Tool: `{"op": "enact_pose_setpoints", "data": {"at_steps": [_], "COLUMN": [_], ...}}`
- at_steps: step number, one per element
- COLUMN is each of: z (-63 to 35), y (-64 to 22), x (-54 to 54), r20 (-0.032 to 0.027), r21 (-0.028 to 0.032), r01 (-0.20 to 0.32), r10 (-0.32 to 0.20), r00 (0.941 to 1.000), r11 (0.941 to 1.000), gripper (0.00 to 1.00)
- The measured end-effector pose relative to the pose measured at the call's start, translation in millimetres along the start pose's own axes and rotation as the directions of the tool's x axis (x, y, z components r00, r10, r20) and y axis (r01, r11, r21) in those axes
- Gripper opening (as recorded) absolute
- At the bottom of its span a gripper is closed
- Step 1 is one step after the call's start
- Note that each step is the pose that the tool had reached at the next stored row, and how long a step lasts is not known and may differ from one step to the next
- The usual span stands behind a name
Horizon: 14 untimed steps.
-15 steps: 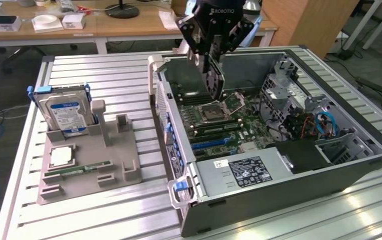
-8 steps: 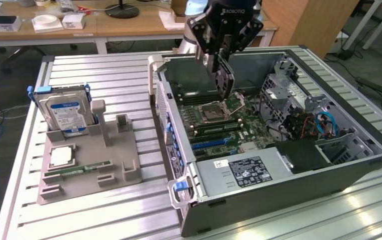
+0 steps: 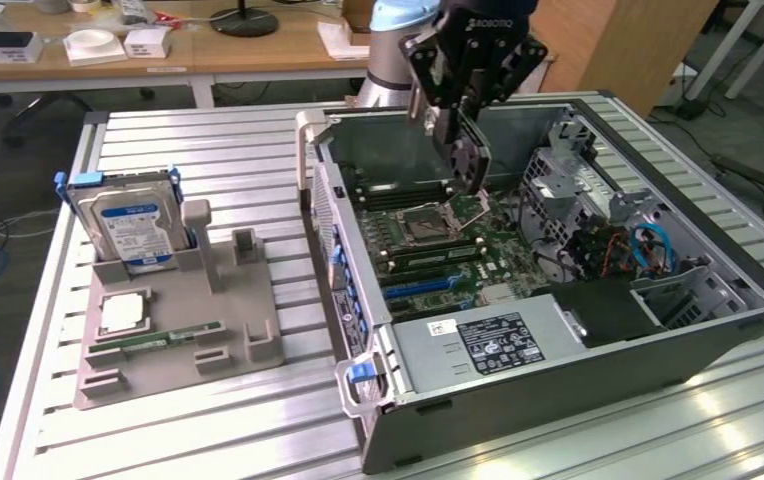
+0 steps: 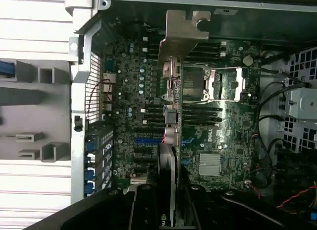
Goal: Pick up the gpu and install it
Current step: 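Pick up the gpu and move the gpu toward the slot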
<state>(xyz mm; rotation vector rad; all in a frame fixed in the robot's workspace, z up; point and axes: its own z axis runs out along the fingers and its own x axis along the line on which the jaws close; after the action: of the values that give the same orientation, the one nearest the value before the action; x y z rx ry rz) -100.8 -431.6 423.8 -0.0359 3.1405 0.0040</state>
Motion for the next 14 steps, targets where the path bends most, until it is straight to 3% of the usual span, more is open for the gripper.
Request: {"op": "enact_pose_setpoints", "data": {"at_steps": [14], "z": [1.2], "y": [-1.0], "x": [-42.5], "r20": [0.0], "r21": [0.0001], "r01": [0.0], "r10": [0.0], "r00": [1.0], "r11": [1.0], "gripper": [0.27]}}
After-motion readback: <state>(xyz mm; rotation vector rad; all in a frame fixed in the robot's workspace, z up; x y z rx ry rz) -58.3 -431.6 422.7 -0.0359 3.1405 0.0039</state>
